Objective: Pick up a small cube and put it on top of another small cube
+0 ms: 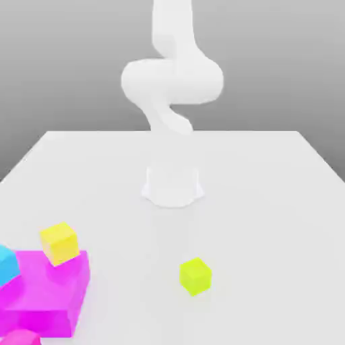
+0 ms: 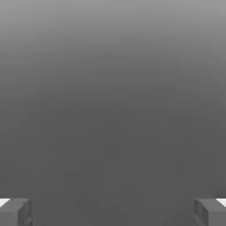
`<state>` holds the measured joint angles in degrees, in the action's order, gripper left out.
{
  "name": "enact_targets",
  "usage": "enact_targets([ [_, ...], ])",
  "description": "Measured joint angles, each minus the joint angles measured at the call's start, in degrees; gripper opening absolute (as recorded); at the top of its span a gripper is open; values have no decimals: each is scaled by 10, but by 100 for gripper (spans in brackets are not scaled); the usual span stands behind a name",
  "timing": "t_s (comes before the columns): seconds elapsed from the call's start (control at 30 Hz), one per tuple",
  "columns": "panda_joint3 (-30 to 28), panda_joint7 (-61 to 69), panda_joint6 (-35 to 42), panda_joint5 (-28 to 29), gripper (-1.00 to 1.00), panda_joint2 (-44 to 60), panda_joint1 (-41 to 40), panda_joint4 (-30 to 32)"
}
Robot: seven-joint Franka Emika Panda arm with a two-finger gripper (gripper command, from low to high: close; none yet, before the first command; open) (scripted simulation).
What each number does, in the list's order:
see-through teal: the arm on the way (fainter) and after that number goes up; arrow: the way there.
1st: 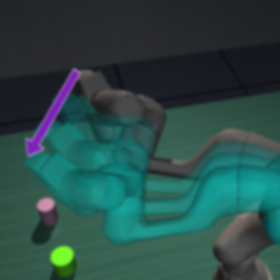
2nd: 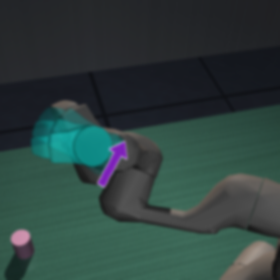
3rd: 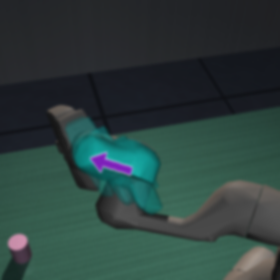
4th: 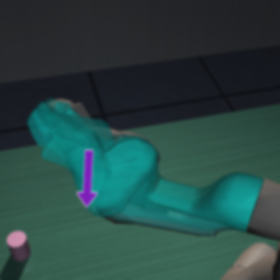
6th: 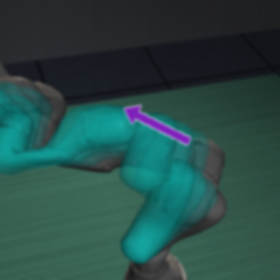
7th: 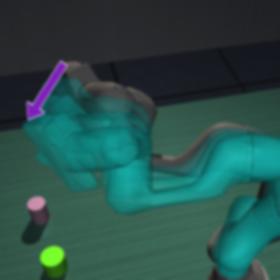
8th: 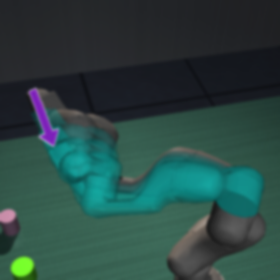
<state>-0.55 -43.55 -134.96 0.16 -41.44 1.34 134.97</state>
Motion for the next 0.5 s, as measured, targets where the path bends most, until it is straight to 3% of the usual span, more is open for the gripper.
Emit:
enact_targets([
  [0.5, -25, 177, -226, -5, 0, 322, 77, 218],
])
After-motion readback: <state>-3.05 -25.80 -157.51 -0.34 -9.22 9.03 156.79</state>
